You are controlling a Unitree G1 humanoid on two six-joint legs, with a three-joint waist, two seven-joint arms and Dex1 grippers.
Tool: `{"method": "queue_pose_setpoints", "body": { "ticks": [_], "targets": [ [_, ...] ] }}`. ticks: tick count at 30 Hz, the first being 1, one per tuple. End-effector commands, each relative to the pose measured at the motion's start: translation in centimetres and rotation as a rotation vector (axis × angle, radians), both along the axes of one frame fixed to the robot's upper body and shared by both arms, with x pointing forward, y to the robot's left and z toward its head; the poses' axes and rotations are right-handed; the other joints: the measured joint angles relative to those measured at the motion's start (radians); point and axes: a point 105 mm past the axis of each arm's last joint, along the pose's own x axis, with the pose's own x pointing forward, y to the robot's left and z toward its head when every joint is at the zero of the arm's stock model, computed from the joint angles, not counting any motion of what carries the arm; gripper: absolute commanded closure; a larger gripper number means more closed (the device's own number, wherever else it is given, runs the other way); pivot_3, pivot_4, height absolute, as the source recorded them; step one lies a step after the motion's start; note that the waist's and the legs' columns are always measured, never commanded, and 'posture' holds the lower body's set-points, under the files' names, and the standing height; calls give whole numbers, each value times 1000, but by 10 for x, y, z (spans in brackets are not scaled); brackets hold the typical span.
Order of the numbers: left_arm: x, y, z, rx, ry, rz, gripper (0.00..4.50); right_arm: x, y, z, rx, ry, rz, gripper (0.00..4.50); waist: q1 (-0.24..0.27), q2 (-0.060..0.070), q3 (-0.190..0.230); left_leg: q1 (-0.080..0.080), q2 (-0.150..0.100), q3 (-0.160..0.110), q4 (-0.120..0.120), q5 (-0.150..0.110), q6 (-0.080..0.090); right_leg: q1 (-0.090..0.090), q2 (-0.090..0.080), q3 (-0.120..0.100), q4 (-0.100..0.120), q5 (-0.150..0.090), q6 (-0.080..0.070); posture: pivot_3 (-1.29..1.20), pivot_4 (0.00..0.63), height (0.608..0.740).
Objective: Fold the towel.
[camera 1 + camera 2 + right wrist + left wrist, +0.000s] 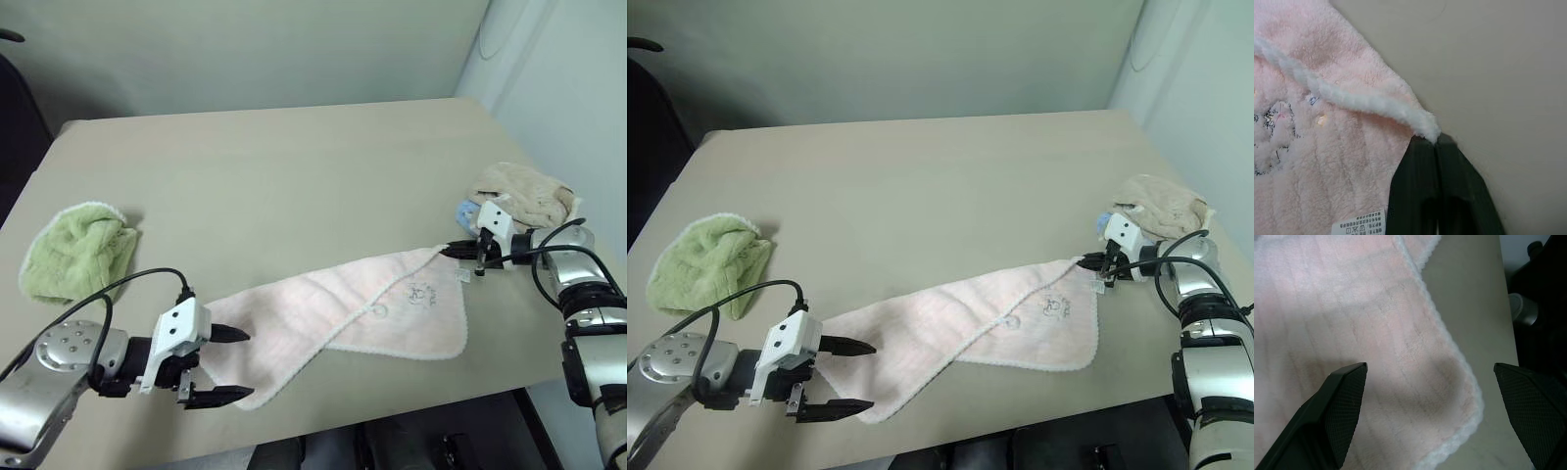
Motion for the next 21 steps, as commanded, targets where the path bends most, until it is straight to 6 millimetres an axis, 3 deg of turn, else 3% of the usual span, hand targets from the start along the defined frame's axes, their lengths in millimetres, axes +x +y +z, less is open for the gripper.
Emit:
{"method": "queue_pose_setpoints", "body": {
  "ticks": [1, 13, 21],
  "targets": [
    [-2, -2, 3, 76, -45, -76, 0, 4, -1, 14, 25, -70, -12, 4456, 0, 0, 0, 0, 0, 0, 0, 0, 0, 0, 0, 0, 0, 0, 0, 0, 150, 740],
    [-18, -15, 10, 129, 0, -306, 0, 4, -1, 11, 29, -91, -34, 4456, -4, 0, 0, 0, 0, -1, 0, -1, 0, 0, 0, 0, 0, 0, 0, 0, 150, 740],
    [-11, -15, -5, 242, -104, -365, 0, 2, 0, 10, 38, -96, -35, 4456, -6, 0, 0, 0, 0, -1, 0, -2, 0, 0, 0, 0, 0, -1, -1, 0, 150, 740]
  ]
}}
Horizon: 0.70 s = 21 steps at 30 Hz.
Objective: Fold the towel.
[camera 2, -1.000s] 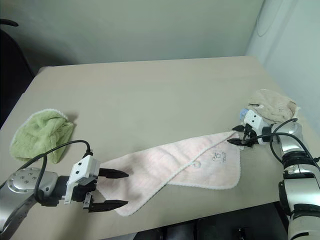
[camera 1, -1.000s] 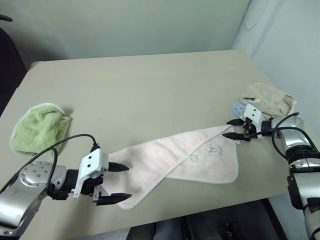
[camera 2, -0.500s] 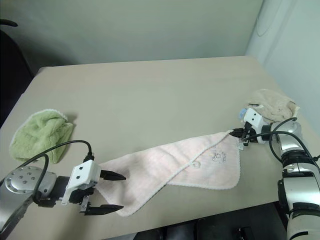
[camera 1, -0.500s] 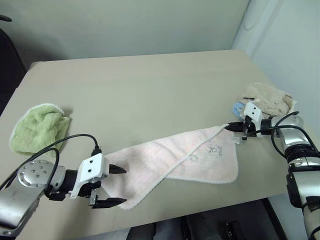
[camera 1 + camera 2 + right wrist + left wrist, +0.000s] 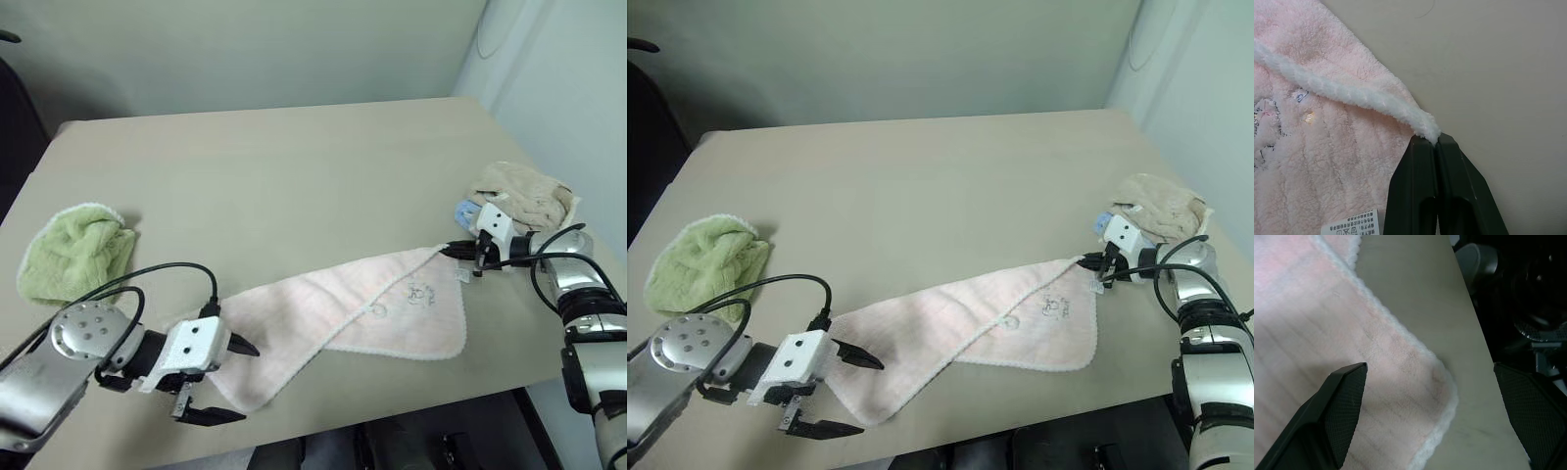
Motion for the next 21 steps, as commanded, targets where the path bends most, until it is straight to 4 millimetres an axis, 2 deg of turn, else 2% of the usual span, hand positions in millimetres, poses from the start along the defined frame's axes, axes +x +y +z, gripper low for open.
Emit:
{"method": "queue_pose_setpoints", "body": {
  "ticks": [1, 12, 17, 21],
  "targets": [
    [2, -1, -5, 44, -69, -58, 0, 1, 0, 12, 35, -52, -3, 4456, 0, 0, 0, 0, 0, 0, 0, 0, 0, 0, 0, 0, 0, 0, 0, 0, 150, 740],
    [4, -6, -11, 38, -135, -87, 0, -5, -4, 12, 32, -39, -8, 4456, -1, 0, 0, 0, 0, 0, 0, 0, 0, 0, 0, 0, 0, 0, 0, 0, 150, 740],
    [0, -4, -21, 65, -131, -110, 0, -7, -5, 12, 32, -33, -10, 4456, -1, 0, 0, 0, 0, 0, 0, 0, 0, 0, 0, 0, 0, 0, 0, 0, 150, 740],
    [-2, -3, -28, 75, -122, -98, 1266, -9, -5, 12, 34, -32, -14, 4500, -1, 0, 0, 0, 0, 0, 0, 0, 1, 0, 0, 0, 0, 0, 0, 0, 150, 740]
  ]
}}
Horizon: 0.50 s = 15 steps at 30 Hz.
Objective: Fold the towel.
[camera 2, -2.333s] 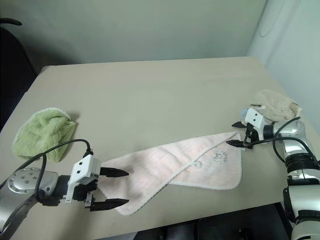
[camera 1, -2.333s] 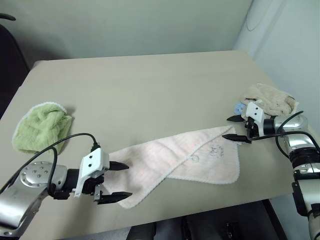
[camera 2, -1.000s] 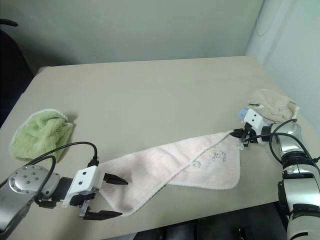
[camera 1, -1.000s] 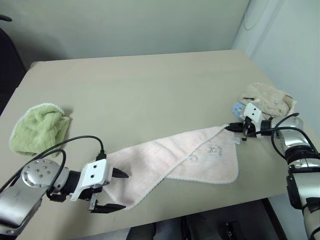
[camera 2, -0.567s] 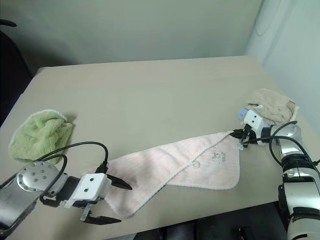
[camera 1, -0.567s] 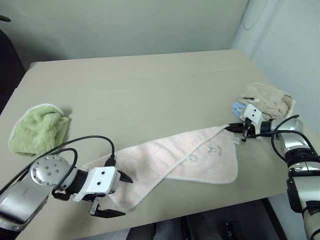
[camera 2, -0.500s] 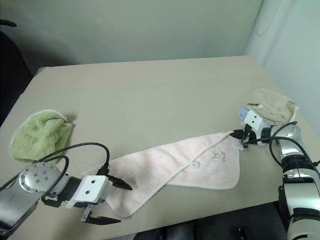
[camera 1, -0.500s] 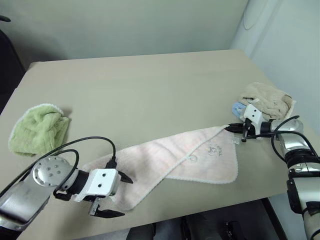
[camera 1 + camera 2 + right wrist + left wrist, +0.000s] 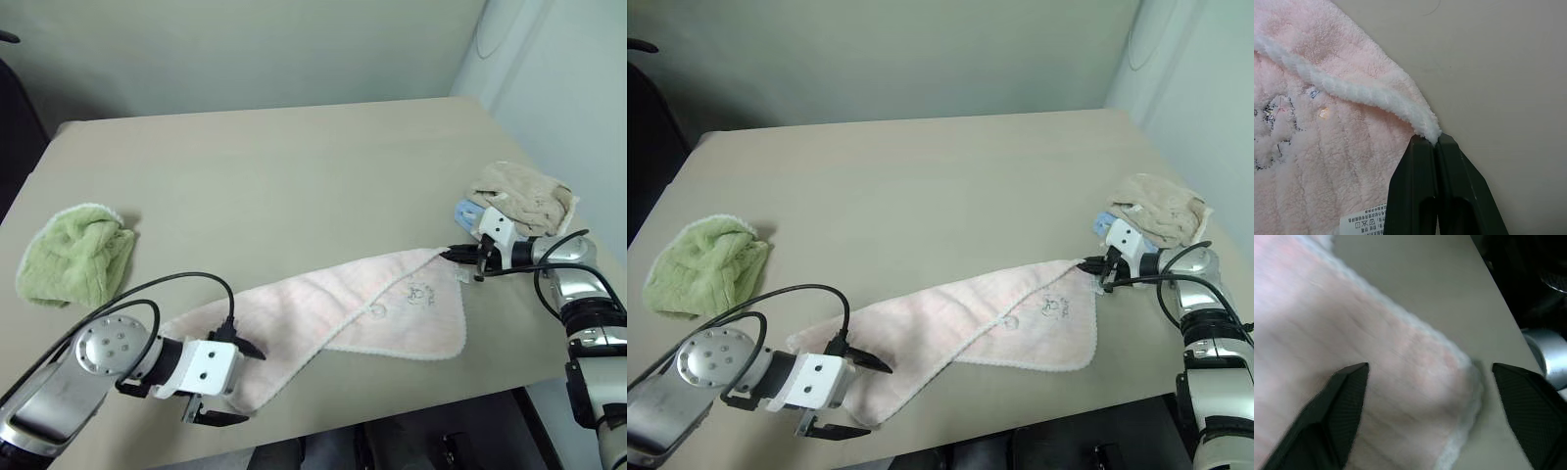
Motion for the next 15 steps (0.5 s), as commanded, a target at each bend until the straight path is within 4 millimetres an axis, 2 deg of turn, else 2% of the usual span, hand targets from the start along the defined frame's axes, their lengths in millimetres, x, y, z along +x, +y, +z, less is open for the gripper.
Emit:
{"method": "queue_pose_setpoints", "body": {
  "ticks": [1, 9, 12, 15],
  "targets": [
    [-1, -3, -1, -14, -14, 0, 1622, 0, -5, 15, 19, -46, -12, 4500, 0, 0, 0, 0, 0, 0, 0, 0, 0, 0, 0, 0, 0, 0, 0, 0, 150, 740],
    [3, -1, -5, -14, -34, 23, 4455, -1, -4, 15, 25, -47, -17, 4500, 0, 1, -1, 0, 0, 0, 0, 0, 0, 0, 0, 0, 0, 0, 0, 0, 150, 740],
    [6, -1, -2, -40, -33, 57, 4455, -1, -3, 14, 27, -48, -17, 4500, 1, 3, -2, 0, 0, 0, 0, 0, 0, 0, 0, 0, 0, 0, 0, 0, 150, 740],
    [12, -4, 14, -154, 17, 161, 4455, -1, -3, 14, 29, -49, -17, 4500, 1, 4, -2, 0, 0, 0, 0, 0, 0, 0, 0, 0, 1, 0, 0, 0, 150, 740]
  ]
}}
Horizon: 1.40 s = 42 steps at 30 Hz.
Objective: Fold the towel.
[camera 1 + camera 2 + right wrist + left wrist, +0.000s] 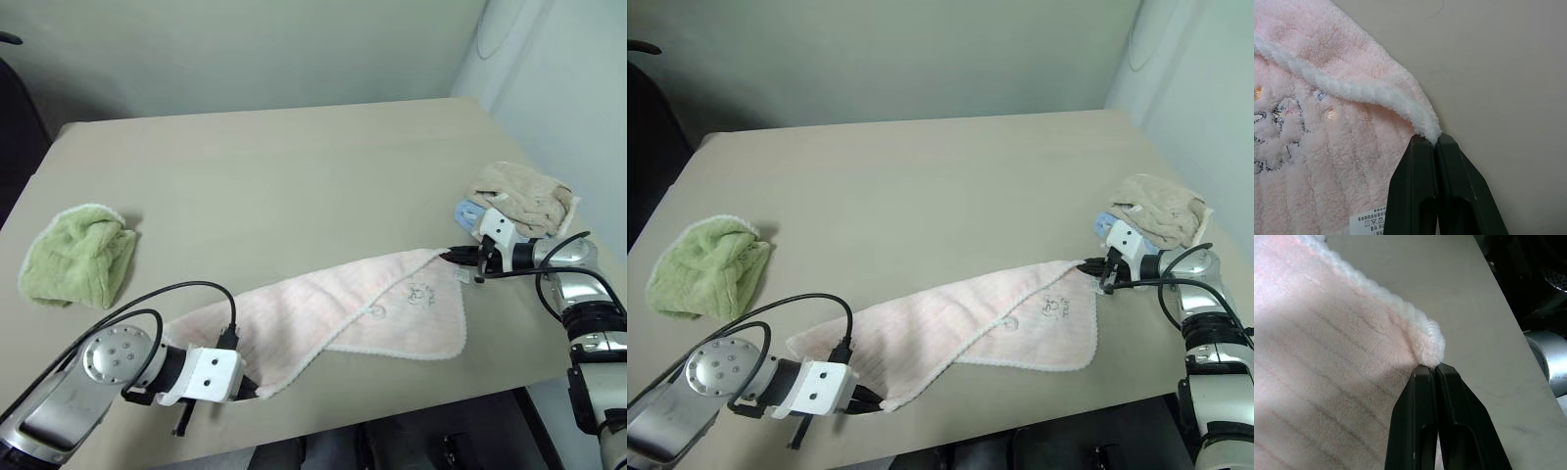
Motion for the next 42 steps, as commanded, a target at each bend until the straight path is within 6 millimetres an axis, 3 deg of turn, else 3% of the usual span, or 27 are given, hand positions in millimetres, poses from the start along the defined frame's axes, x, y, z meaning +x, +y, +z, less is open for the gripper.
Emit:
{"method": "queue_pose_setpoints", "body": {
  "ticks": [1, 6, 12, 16, 18, 22, 27, 30, 33, 38, 40, 42],
  "targets": [
    [9, -2, 24, -136, 27, 119, 4455, 0, -4, 13, 24, -51, -11, 4500, 0, 0, 0, 0, 0, 0, 0, 0, 0, 0, 0, 0, 0, 0, 0, 0, 150, 740],
    [27, 6, 64, -343, 42, 300, 4455, 1, -5, 15, 29, -62, -20, 4500, -1, 0, 0, 0, 0, 0, 0, 0, -1, 0, 0, -1, 0, 0, 0, 0, 150, 740],
    [70, 22, 146, -764, -86, 517, 4455, 12, -6, 38, 71, -142, -52, 4500, 2, 1, 0, 0, 0, 0, 1, 4, -5, 1, 0, -1, 1, 0, 0, 0, 150, 740],
    [118, 42, 211, -1031, -308, 655, 4455, 30, -1, 79, 117, -276, -86, 4500, 0, 2, 1, 1, 0, 0, 0, 10, -12, 0, 0, -1, 1, 0, 1, 0, 150, 740],
    [131, 47, 232, -1106, -352, 681, 4455, 36, 0, 92, 128, -314, -96, 4500, -2, 2, 1, 0, 0, 0, 1, 11, -12, -1, 0, -1, 2, 1, 1, 0, 150, 740],
    [149, 50, 259, -1145, -424, 677, 4455, 44, 0, 121, 127, -399, -115, 4500, -6, 2, 1, 0, 0, 0, -2, 11, -12, 0, 0, -1, -3, 1, 1, 0, 150, 740],
    [161, 53, 288, -1154, -554, 634, 4455, 50, -6, 179, 190, -568, -173, 4500, -7, 3, 1, -6, 0, 0, -3, 12, -13, -7, 0, 0, -4, 1, 2, 0, 150, 740],
    [161, 67, 294, -1154, -622, 668, 4455, 45, -13, 201, 216, -631, -181, 4500, -9, 3, 1, -10, 0, 0, -4, 12, -13, -11, 0, 0, -4, 1, 2, 0, 150, 740],
    [160, 75, 293, -1154, -635, 700, 4455, 41, -17, 209, 229, -649, -175, 4500, -11, 3, 1, -10, 0, -1, -6, 12, -13, -11, 0, 0, -4, 1, 2, 0, 150, 740],
    [120, 65, 244, -1030, -446, 627, 4455, 20, -20, 198, 230, -579, -76, 4500, -22, 3, 1, -10, 0, 0, -9, 13, -14, -11, 0, 1, -4, 1, 2, 0, 150, 740],
    [98, 61, 210, -928, -313, 622, 4455, 2, -14, 176, 213, -468, 17, 4500, -25, 2, 1, -10, 1, 0, -10, 13, -14, -11, 1, 0, -4, 1, 2, 0, 150, 740],
    [82, 61, 190, -889, -230, 638, 4455, -13, -10, 159, 205, -370, 61, 4500, -26, 2, 1, -10, 1, 0, -10, 13, -15, -9, 2, 1, -5, 0, 2, 0, 150, 740]
  ]
}}
